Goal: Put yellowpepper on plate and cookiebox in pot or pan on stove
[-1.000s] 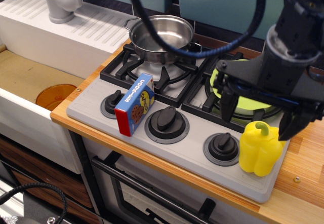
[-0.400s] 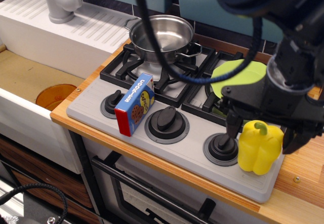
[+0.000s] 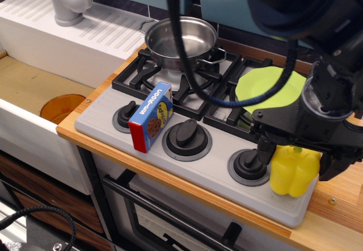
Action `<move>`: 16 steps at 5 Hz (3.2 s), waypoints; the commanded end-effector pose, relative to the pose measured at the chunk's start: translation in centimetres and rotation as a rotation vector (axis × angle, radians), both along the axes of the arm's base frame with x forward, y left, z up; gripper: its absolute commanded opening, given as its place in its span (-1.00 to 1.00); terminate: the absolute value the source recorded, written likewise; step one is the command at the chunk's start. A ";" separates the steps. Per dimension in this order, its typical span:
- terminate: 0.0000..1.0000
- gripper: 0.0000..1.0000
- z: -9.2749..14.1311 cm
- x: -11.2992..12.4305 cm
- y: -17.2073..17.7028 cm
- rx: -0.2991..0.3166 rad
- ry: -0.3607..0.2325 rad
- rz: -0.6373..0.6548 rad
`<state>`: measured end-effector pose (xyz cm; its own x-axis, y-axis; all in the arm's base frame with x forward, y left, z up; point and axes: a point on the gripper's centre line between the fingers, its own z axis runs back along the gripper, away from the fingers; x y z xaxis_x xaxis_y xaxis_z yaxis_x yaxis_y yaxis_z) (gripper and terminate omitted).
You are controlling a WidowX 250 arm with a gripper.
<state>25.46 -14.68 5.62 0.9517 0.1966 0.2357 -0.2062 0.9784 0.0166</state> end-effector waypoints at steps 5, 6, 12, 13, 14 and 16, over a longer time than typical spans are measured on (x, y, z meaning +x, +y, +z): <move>-1.00 -1.00 8.3 1.4 1.9 0.049 0.100 0.024; -1.00 -1.00 9.8 3.8 3.3 0.048 0.101 0.002; -1.00 1.00 5.2 10.3 4.7 -0.040 0.013 -0.045; -1.00 1.00 5.5 9.9 4.7 -0.030 0.015 -0.045; -1.00 1.00 6.5 9.3 4.6 -0.015 0.034 -0.038; -1.00 1.00 9.0 8.1 4.9 0.014 0.082 -0.027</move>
